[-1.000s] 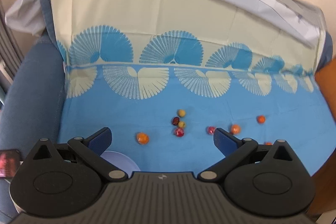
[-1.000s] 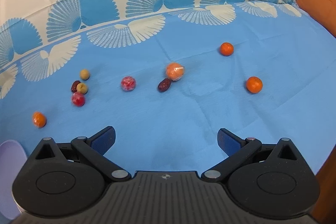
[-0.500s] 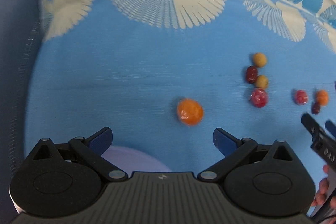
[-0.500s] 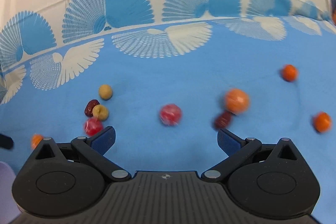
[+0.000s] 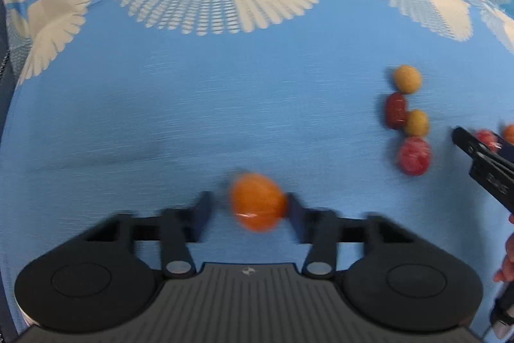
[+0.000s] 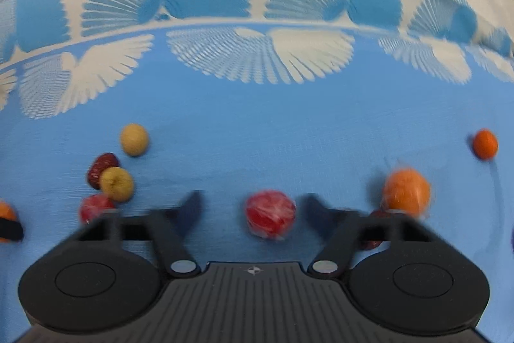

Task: Organize fruits
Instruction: 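Close the left tool on the orange while the right tool grips the red apple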

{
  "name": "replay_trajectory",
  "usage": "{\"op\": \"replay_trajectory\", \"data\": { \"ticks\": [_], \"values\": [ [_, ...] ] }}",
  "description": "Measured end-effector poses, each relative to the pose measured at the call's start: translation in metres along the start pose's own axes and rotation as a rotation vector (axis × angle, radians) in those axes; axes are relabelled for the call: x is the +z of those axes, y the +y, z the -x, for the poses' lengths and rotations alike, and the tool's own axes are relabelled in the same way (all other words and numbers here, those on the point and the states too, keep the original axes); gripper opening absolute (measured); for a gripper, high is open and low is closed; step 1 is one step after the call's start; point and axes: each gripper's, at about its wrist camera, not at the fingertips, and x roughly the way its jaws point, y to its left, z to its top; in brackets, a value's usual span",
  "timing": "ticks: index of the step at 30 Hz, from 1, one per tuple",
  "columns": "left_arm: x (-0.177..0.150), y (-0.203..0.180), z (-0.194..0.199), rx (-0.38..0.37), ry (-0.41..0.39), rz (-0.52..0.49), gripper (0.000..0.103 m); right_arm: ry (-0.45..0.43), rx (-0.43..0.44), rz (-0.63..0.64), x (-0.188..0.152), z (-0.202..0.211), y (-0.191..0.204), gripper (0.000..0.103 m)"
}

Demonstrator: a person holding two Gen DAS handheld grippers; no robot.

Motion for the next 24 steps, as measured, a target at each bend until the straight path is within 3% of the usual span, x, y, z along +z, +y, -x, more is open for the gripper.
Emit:
{"op": "replay_trajectory", "data": {
  "ticks": [1, 7, 14, 19, 24],
  "values": [
    [0.000, -0.001, 0.002, 0.008, 0.002, 0.017, 0.039, -0.011, -0.011, 0.011, 0.000, 0.002, 0.001, 0.032],
    [-0.020, -0.004, 0.025, 0.032, -0.010, 0.064, 0.038, -0.040, -0.010, 0.014, -0.003, 0.026, 0.005, 0.032],
    [-0.078, -0.002, 0.100, 0.007, -0.073, 0.056, 0.038, -0.077, 0.077, 0.086, -0.026, 0.115, 0.024, 0.032],
    [-0.122, 0.008, 0.153, -0.024, -0.104, 0.078, 0.038, -0.046, 0.146, 0.098, -0.049, 0.175, 0.041, 0.032],
    [-0.171, 0.026, 0.202, 0.006, -0.131, 0.094, 0.038, -0.024, 0.203, 0.106, -0.069, 0.232, 0.062, 0.032]
  ]
}}
